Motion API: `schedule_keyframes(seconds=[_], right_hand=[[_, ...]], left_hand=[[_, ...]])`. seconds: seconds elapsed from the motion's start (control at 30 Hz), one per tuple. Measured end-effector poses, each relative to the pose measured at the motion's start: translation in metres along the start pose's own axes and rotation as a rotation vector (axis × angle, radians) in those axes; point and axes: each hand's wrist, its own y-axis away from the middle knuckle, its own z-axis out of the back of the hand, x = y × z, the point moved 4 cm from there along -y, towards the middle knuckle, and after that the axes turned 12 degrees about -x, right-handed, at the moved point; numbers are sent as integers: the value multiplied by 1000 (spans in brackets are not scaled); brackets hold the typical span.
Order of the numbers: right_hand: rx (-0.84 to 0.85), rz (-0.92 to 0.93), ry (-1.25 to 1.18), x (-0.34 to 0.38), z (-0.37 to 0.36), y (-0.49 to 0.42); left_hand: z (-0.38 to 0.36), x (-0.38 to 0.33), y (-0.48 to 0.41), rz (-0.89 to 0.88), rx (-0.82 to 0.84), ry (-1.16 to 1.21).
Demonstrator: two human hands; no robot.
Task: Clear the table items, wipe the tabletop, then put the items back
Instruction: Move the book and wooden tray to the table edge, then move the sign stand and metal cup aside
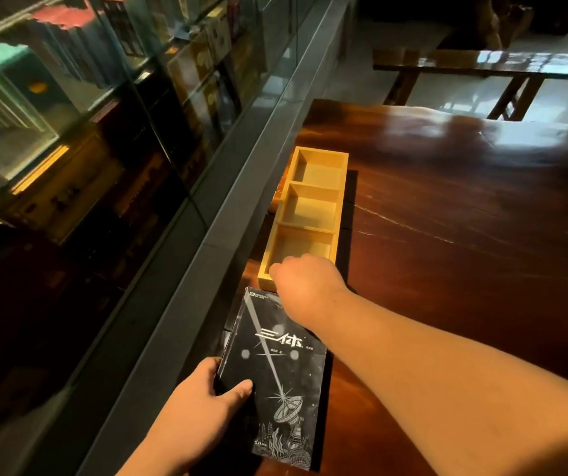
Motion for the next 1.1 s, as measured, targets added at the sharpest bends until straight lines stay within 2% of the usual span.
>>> schedule_keyframes(seconds=[0.13,0.27,0.4,0.5,0.6,0.8,0.97,1.1], right_hand=[[2,21,-4,-3,-1,3],[-52,47,-41,-7,1,12],[-237,101,-80,-15,16,39],[-368,44,-135,-44,39,74],[-442,-71,-162,-101,70,118],[-471,-330,-36,-247,138,226],[-550,-478,77,-362,191,333],[-574,-583,161,-448,218,419]], left_hand=[[-2,-12,2,-108,-104,-330],[1,-24,3,-139,-121,-517],[8,-45,3,-216,-119,-662],[11,-84,8,-364,-259,-653],[2,-151,24,-569,-386,-633],[-74,-331,90,-952,-425,-558],[-175,-465,171,-1177,-360,-464],[-263,-544,234,-1337,-312,-416]])
